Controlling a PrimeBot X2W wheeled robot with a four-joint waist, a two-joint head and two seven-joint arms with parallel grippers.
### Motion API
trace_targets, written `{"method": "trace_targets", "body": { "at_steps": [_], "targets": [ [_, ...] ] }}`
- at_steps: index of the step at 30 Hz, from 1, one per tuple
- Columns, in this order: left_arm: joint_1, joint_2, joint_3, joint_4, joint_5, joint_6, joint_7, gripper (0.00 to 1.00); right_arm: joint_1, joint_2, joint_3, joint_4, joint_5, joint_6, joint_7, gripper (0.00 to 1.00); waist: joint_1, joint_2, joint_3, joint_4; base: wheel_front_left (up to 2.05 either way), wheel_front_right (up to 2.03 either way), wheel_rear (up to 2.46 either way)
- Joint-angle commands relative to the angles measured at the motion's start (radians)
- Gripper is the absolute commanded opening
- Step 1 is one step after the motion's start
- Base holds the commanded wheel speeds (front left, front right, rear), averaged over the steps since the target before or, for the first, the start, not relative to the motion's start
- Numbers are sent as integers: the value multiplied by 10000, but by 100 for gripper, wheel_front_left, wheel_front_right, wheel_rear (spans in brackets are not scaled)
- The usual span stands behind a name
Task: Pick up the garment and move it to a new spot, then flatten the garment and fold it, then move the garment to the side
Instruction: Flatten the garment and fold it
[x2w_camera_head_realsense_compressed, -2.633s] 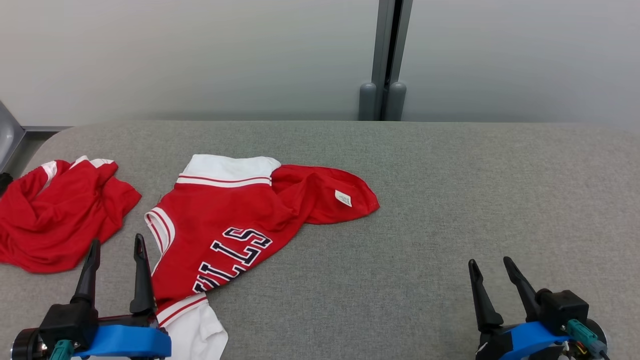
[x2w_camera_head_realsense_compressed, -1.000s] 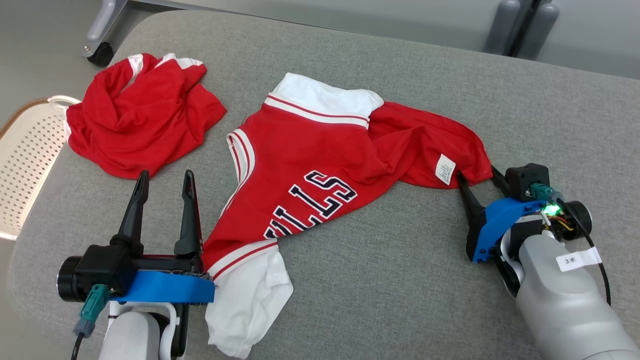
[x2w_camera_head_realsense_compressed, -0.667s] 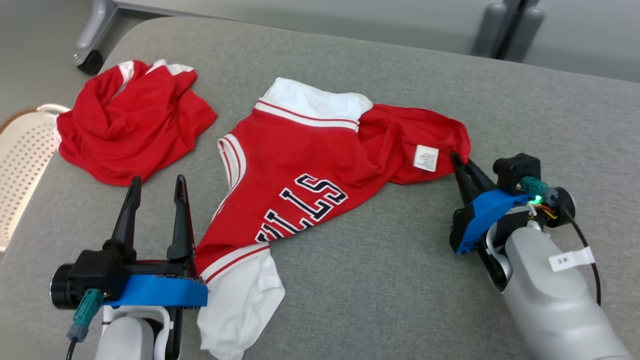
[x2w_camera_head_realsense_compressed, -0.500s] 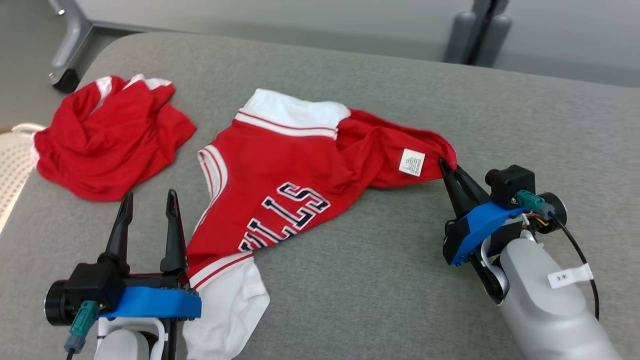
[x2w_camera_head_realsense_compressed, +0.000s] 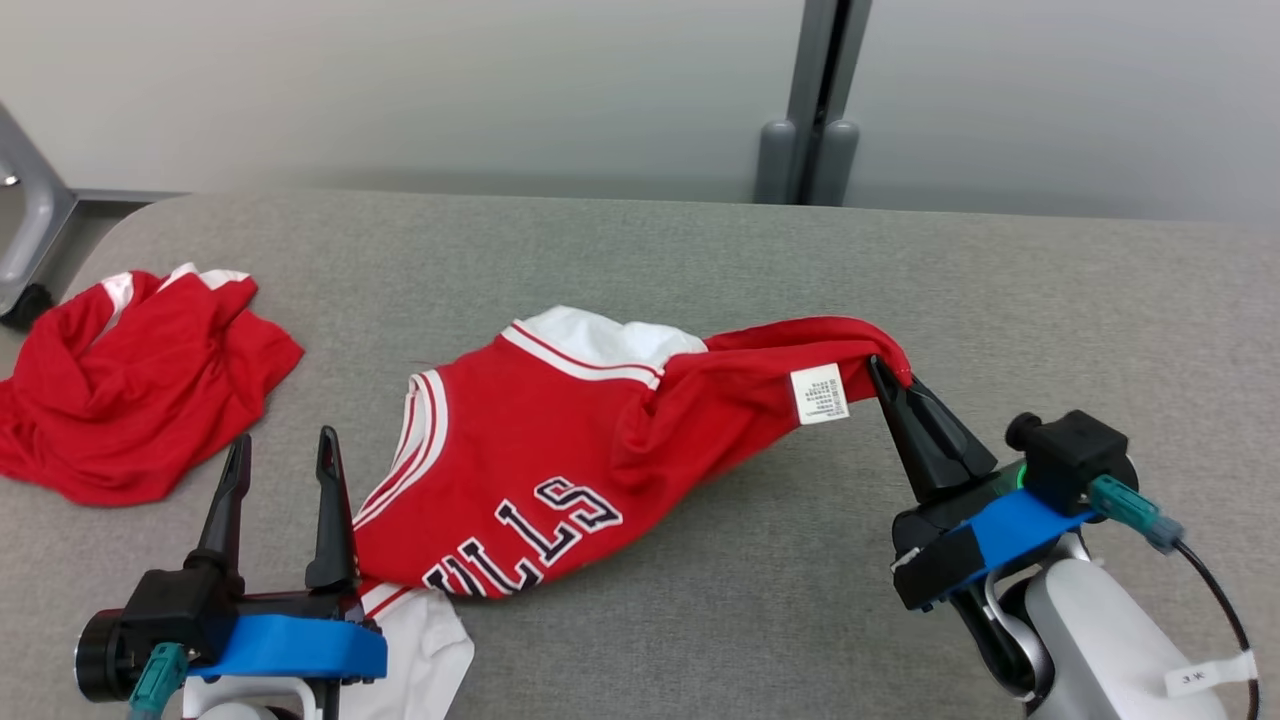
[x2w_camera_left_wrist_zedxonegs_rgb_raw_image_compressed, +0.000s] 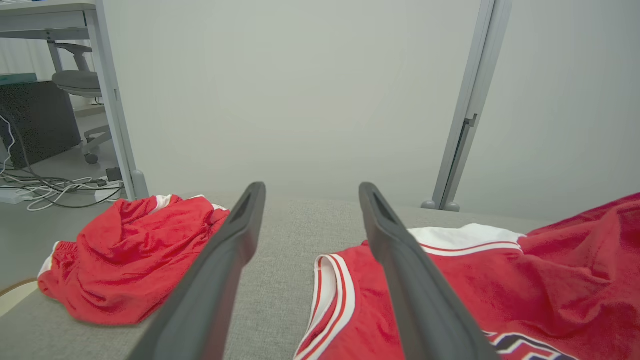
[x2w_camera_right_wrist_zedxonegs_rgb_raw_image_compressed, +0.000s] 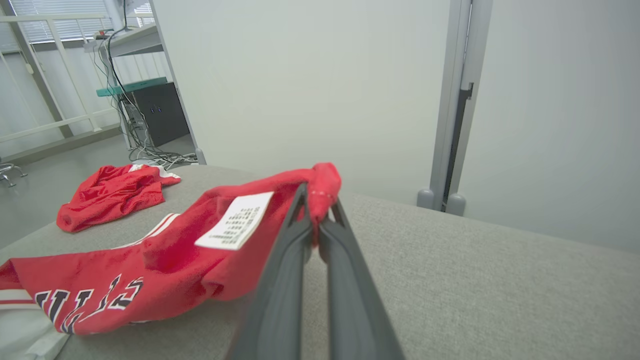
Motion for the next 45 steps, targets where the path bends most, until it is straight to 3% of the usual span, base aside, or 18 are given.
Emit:
{"method": "trace_targets", "body": {
  "at_steps": [1, 8, 15, 22, 29, 40, 45],
  "targets": [
    [126, 4, 65, -51, 49, -9, -4, 100, 322, -155, -22, -628, 234, 1, 2, 0, 2, 1, -160, -226, 0, 0, 0],
    [282, 5, 251, -132, 82, -9, -4, 100, 781, -349, -401, -3509, 201, 1, 942, 0, 2, 1, -167, -515, 0, 0, 0],
    [162, 4, 256, -154, 56, -9, -4, 100, 1012, 7, -1099, -6425, -98, 1, 2290, 0, 2, 1, -89, -547, 0, 0, 0],
    [-5, 3, 144, -149, -36, -9, -4, 100, 591, 202, -1305, -6657, -240, 1, 2612, 0, 2, 1, 73, -368, 0, 0, 0],
    [-223, 0, -31, -100, -137, -10, -4, 100, -793, 159, -1074, -4559, -415, 1, 1898, 0, 2, 1, 381, -46, 0, 0, 0],
    [-858, -5, -750, 84, -455, -10, -4, 100, -4490, 69, -159, 1751, -1120, 1, 412, 0, 2, 1, 908, 1035, 0, 0, 0],
    [-1063, -4, -1142, 149, -658, -10, -4, 100, -6057, 77, -206, 4293, -1282, 1, 136, 0, 2, 1, 1154, 1559, 0, 0, 0]
  ]
}}
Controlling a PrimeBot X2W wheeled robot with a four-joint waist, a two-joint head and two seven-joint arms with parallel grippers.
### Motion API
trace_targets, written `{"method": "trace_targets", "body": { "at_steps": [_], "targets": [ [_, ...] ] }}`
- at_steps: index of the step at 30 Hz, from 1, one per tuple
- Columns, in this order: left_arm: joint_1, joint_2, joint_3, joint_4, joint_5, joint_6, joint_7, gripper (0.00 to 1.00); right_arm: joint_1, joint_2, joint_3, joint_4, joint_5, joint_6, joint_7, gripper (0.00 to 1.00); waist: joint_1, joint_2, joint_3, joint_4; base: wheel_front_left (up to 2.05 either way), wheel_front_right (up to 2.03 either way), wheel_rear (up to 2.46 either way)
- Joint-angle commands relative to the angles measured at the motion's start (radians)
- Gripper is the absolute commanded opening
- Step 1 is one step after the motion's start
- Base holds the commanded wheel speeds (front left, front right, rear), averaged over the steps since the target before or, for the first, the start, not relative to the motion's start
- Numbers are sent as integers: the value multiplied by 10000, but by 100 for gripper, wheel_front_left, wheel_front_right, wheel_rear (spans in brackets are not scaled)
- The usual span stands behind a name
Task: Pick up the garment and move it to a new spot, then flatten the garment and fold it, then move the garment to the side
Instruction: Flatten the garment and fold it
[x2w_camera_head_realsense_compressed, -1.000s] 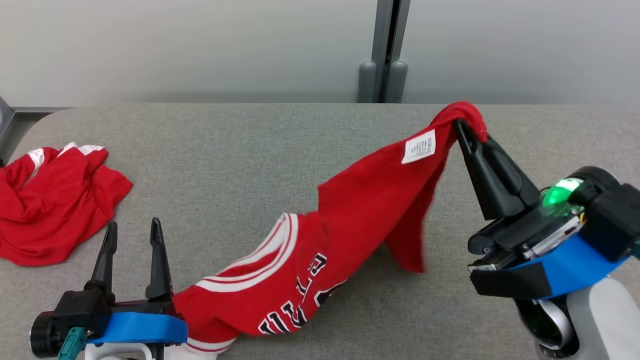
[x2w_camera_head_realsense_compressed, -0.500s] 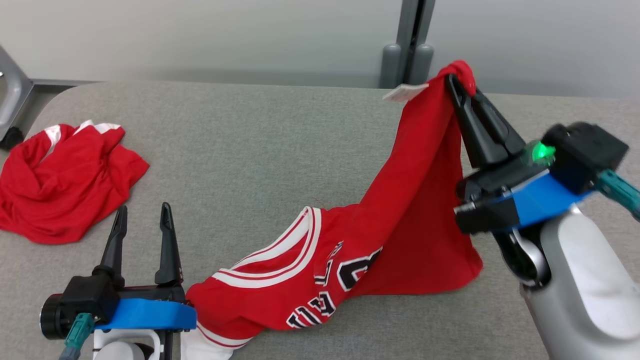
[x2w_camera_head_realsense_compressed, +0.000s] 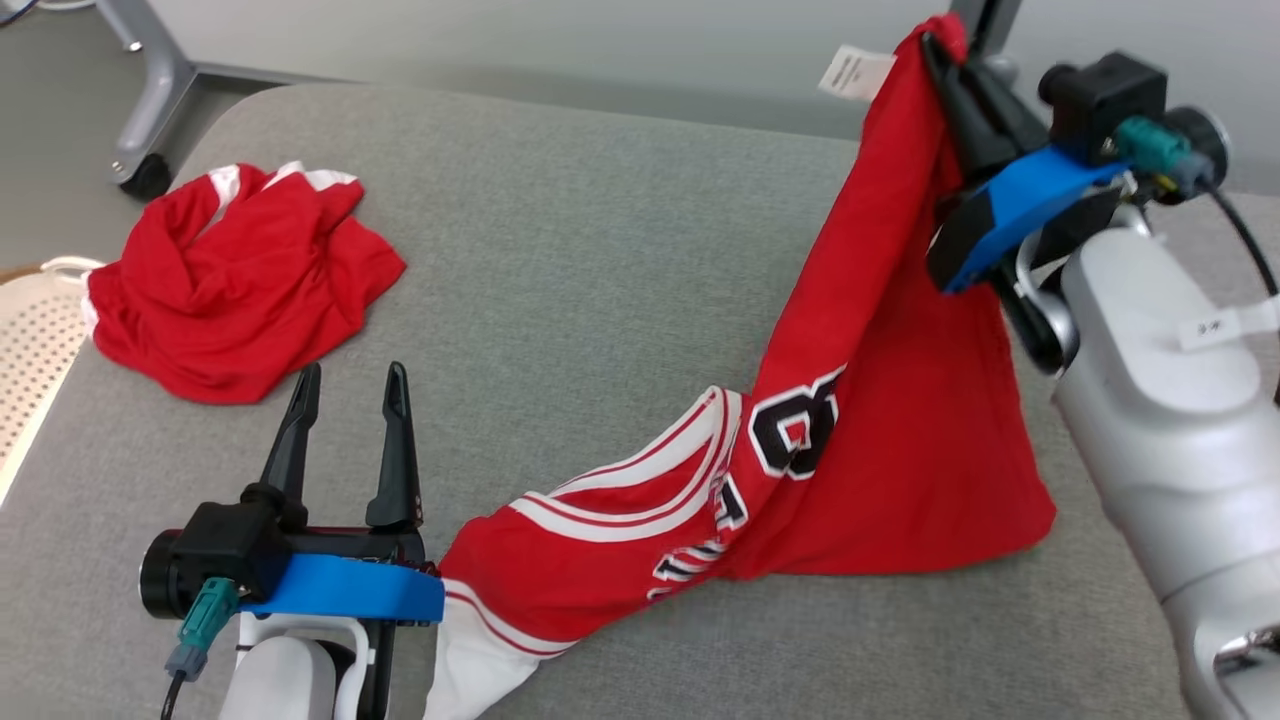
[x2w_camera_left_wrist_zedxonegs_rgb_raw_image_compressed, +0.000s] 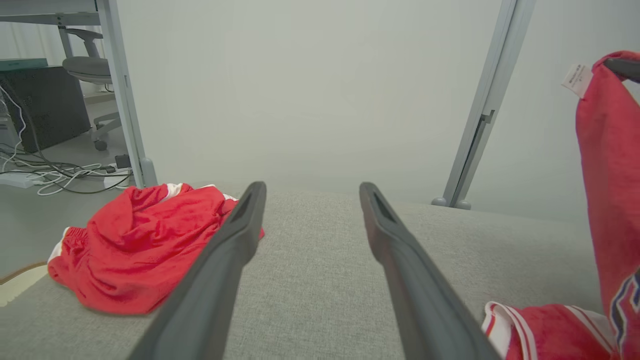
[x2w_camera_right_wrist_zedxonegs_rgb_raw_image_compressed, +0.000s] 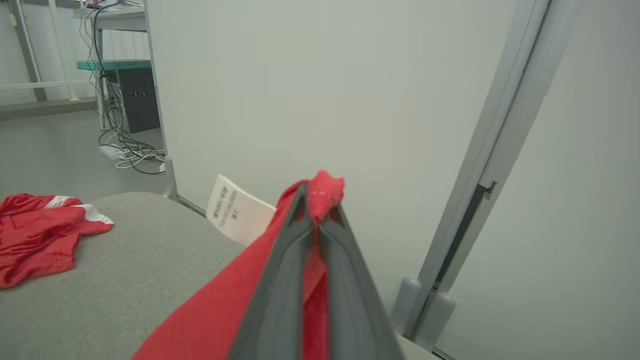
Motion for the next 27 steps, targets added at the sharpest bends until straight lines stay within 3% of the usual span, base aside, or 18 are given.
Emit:
{"method": "trace_targets", "body": {
  "at_steps": [1, 6, 7, 8, 11, 15, 27],
  "targets": [
    [-176, -6, -92, 28, -89, -10, -4, 100, -499, -52, -64, 649, -113, 1, -84, 0, -1, -1, 236, 291, 0, 0, 0],
    [-327, -6, -237, 88, -194, -10, -3, 100, -1516, 18, -395, 2392, -346, 1, -187, 0, -1, -1, 487, 555, 0, 0, 0],
    [-336, -5, -262, 95, -210, -10, -3, 100, -1599, 57, -457, 2705, -376, 1, -197, 22, -1, -1, 517, 582, 0, 0, 0],
    [-337, -6, -285, 111, -225, -10, -3, 100, -1654, 107, -484, 2992, -397, 1, -198, 100, -1, -1, 541, 605, 0, 0, 0],
    [-378, -5, -289, 122, -244, -7, -3, 100, -1843, 227, -495, 3460, -464, 1, -209, 100, -1, -1, 589, 590, 0, 0, 0],
    [-294, -5, -133, 133, -130, 20, -3, 100, -1256, 230, -505, 3207, -342, 1, -213, 100, -1, -1, 487, 346, 0, 0, 0],
    [407, -1, 665, -17, 384, 10, -3, 100, 2082, -677, -878, -446, 524, 1, -211, 100, -1, -1, -288, -884, 0, 0, 0]
  ]
}}
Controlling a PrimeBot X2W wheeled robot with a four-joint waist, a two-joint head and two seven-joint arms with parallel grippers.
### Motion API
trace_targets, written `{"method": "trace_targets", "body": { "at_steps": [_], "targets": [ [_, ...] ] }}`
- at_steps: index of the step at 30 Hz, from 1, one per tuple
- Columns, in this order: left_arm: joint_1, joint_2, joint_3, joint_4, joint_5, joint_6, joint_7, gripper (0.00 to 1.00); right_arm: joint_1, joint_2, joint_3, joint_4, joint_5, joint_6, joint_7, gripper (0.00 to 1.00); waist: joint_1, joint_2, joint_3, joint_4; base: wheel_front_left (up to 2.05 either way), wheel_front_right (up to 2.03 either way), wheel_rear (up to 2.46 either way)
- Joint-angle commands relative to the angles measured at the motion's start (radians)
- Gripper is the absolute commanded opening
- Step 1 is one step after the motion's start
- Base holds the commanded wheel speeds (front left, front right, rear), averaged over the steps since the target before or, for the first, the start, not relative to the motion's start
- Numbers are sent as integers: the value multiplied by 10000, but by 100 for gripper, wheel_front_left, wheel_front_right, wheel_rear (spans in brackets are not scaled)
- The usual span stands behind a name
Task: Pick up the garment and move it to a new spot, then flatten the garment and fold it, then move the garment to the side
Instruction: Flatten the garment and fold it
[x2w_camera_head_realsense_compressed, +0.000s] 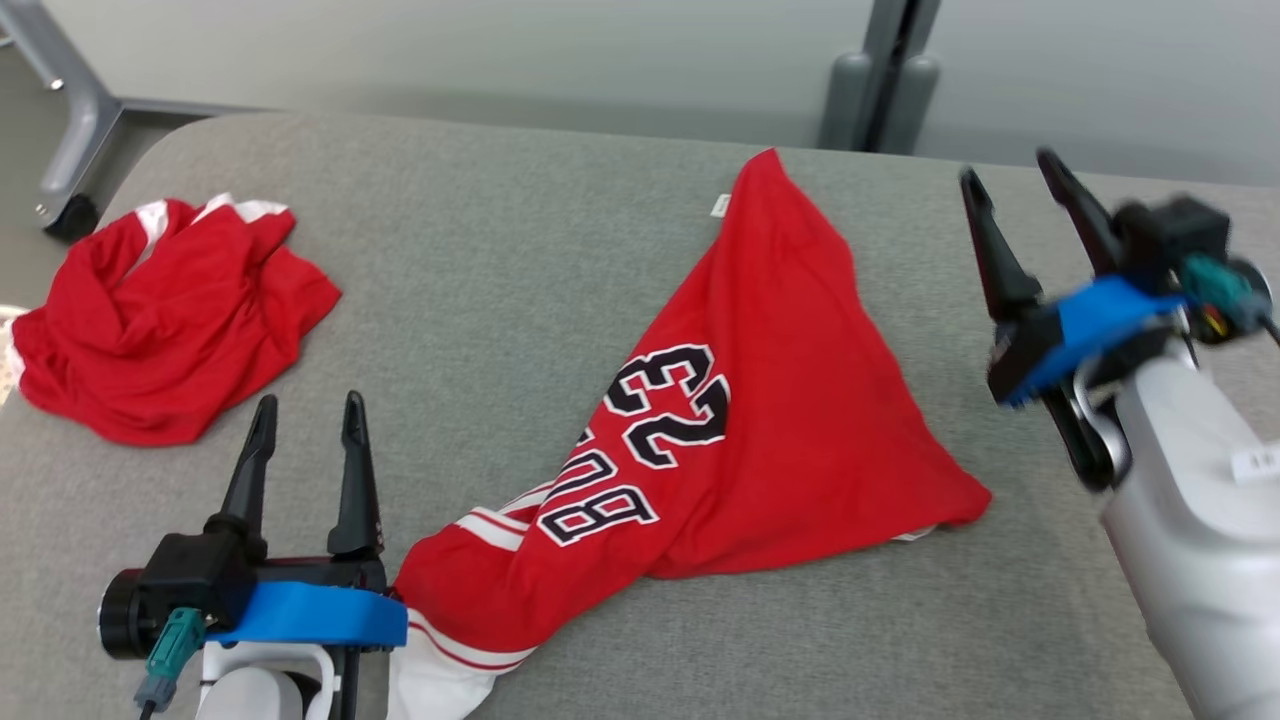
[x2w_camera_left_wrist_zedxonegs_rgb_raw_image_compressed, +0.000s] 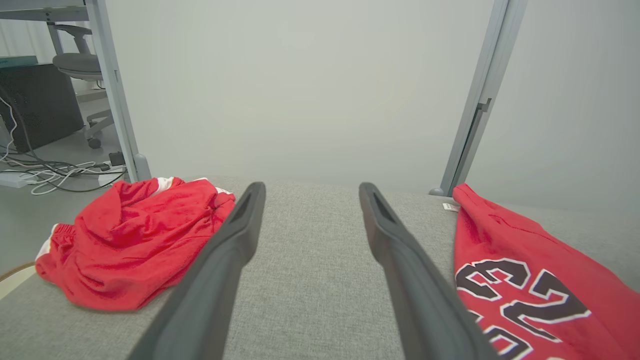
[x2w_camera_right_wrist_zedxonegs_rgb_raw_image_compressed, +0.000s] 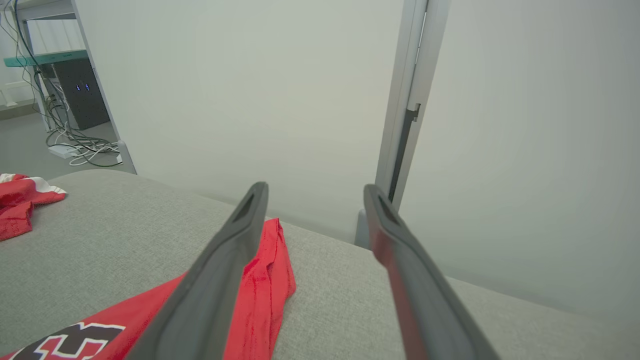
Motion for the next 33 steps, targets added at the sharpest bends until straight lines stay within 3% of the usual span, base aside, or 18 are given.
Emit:
{"method": "trace_targets", "body": {
  "at_steps": [1, 5, 10, 17, 24, 33],
  "targets": [
    [136, 0, 125, -53, 106, 8, -3, 100, 773, -208, -198, -478, 99, 1, -34, 100, 0, -1, -274, -320, 0, 0, 0],
    [323, 2, 295, -104, 210, 1, -3, 100, 2225, -406, -777, -1406, 112, 1, -35, 100, 0, -1, -394, -572, 0, 0, 0],
    [423, 2, 333, -162, 264, -4, -3, 100, 3876, -195, -1479, -2443, -41, 1, -34, 100, 0, -1, -418, -781, 0, 0, 0],
    [424, 0, 269, -174, 223, -7, -3, 100, 4949, 272, -1365, -3190, -266, 1, -36, 100, 0, -1, -376, -953, 0, 0, 0],
    [222, 2, 77, -140, 204, -8, -3, 100, 4814, 678, -1143, -2679, -274, 1, -36, 100, 0, -1, -267, -786, 0, 0, 0],
    [123, 1, 16, -152, 182, -8, -3, 100, 4402, 1205, -959, -904, -371, 1, -35, 100, 0, -1, 31, -507, 0, 0, 0]
  ]
}}
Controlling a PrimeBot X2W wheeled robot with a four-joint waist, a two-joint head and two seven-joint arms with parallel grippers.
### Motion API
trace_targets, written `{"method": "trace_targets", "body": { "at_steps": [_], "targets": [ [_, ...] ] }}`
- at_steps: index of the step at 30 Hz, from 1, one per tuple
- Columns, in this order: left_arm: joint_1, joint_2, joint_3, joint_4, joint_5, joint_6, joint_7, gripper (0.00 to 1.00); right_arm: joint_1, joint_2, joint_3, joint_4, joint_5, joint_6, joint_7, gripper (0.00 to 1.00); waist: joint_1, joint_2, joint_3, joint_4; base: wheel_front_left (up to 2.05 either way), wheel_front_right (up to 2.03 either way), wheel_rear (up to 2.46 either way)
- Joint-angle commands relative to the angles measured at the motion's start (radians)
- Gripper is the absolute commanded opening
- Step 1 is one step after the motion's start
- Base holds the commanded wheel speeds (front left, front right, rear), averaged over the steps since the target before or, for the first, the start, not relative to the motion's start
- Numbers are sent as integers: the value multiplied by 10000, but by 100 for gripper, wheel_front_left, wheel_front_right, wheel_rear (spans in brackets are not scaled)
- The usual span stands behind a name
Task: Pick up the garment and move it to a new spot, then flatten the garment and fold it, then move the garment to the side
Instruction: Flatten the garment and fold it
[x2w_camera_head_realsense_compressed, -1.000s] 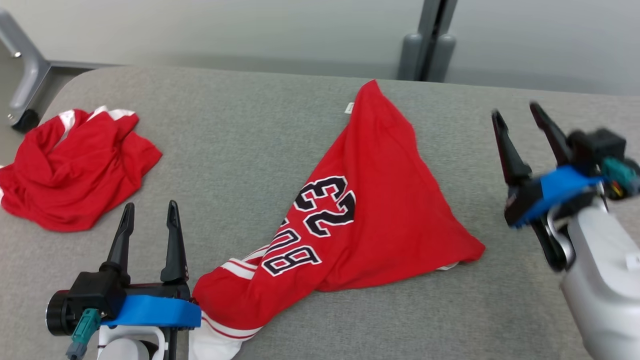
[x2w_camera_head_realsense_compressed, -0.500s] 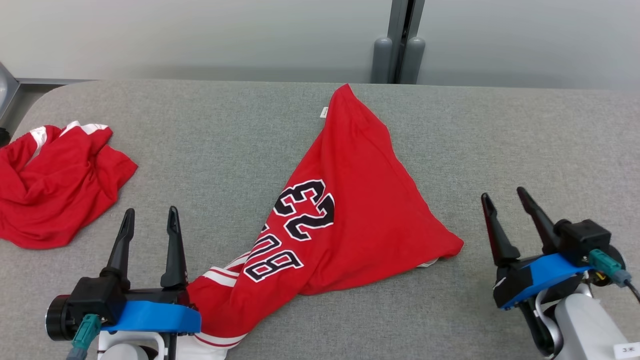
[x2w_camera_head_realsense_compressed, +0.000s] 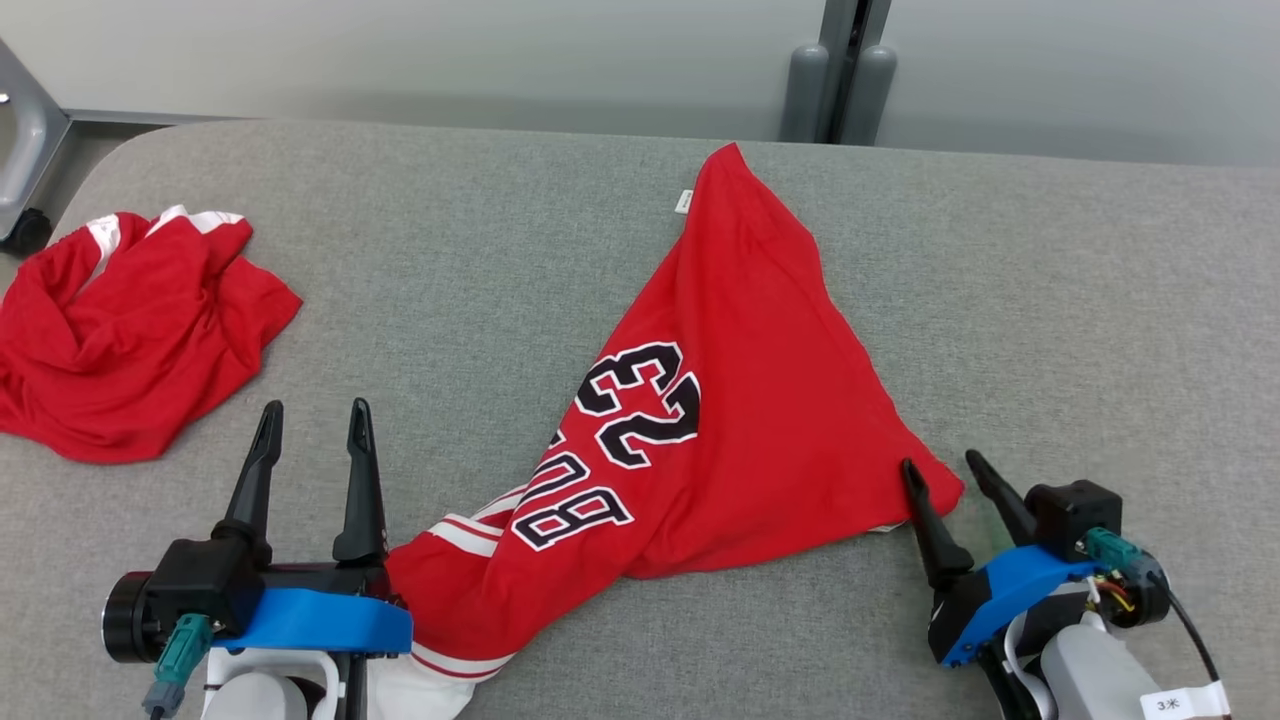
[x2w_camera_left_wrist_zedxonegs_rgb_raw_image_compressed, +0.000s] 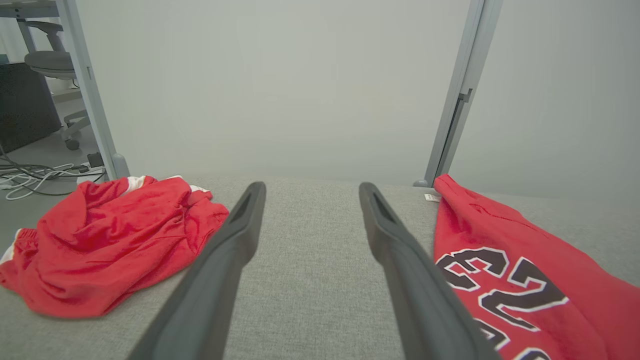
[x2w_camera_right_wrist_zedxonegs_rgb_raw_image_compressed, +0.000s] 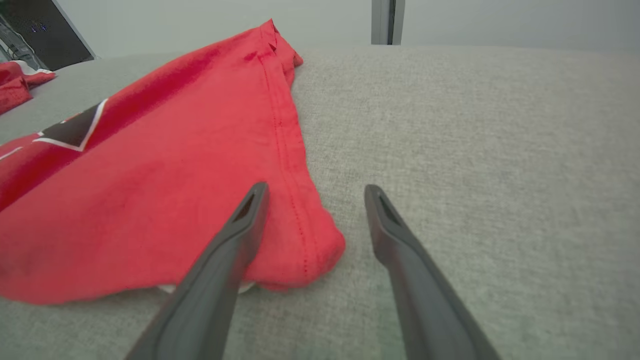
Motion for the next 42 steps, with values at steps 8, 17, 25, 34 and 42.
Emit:
{"method": "trace_targets", "body": {
  "at_steps": [8, 17, 25, 34, 42],
  "targets": [
    [-204, 1, -14, -3, -19, -9, -3, 100, -41, 299, -47, 1309, -245, 1, 6, 100, -1, 0, 130, 108, 0, 0, 0],
    [-5, 0, 68, 67, -5, -9, -3, 100, 97, 287, -132, 793, 95, -1, -14, 0, -1, 0, -98, -95, 0, 0, 0],
    [244, 2, 62, 129, 79, -9, -3, 100, 264, -90, -622, -783, 296, 1, -20, 0, -1, 0, -539, -490, 0, 0, 0],
    [627, 1, -34, 204, -31, -9, -3, 100, 1929, -504, -993, -1807, 1009, 1, -20, 0, -1, 0, -1022, -815, 0, 0, 0],
    [824, 1, -39, 192, -65, -10, -3, 100, 3964, -612, -1431, -3054, 1994, 1, 664, 0, -1, 0, -1046, -1109, 0, 0, 0]
  ]
}}
